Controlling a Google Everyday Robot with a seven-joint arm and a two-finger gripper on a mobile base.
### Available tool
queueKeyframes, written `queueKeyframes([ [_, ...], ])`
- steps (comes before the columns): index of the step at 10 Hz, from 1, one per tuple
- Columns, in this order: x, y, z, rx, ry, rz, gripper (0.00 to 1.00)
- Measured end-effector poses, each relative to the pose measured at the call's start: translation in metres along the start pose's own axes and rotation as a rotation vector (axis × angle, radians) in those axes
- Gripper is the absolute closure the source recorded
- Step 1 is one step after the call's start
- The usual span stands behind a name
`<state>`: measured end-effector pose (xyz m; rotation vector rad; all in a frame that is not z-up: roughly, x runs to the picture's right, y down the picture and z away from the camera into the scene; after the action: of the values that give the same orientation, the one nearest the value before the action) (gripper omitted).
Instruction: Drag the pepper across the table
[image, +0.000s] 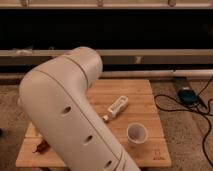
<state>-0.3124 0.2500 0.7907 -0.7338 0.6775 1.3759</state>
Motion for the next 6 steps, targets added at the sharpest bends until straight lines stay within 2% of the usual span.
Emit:
queueKeyframes([
  [3,-0.009,-0.006,0.018,0.02,0.028,0.045,0.25],
  [4,-0.01,-0.011,0.02,0.024,0.041,0.071,0.25],
  [6,-0.011,-0.014,0.02,0.028,0.042,0.077,0.25],
])
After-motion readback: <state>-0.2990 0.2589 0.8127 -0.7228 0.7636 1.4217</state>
